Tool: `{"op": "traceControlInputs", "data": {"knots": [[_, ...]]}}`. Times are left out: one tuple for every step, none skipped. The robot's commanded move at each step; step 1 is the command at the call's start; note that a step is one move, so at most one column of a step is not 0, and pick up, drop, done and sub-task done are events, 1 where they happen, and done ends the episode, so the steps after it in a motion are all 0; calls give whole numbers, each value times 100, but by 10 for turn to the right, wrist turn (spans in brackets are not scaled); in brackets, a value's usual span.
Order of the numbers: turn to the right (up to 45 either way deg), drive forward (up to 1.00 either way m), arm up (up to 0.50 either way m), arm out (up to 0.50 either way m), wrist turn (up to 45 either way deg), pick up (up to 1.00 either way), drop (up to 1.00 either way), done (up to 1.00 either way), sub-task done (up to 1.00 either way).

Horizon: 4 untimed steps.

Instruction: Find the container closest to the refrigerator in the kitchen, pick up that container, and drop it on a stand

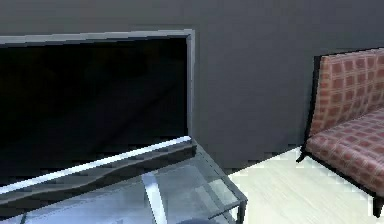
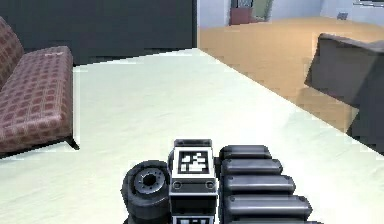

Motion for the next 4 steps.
{"op": "traceControlInputs", "data": {"knots": [[-150,0,0,0,0,0,0,0,0],[-30,0,0,0,0,0,0,0,0],[0,30,0,0,0,0,0,0,0],[-300,0,0,0,0,0,0,0,0]]}}
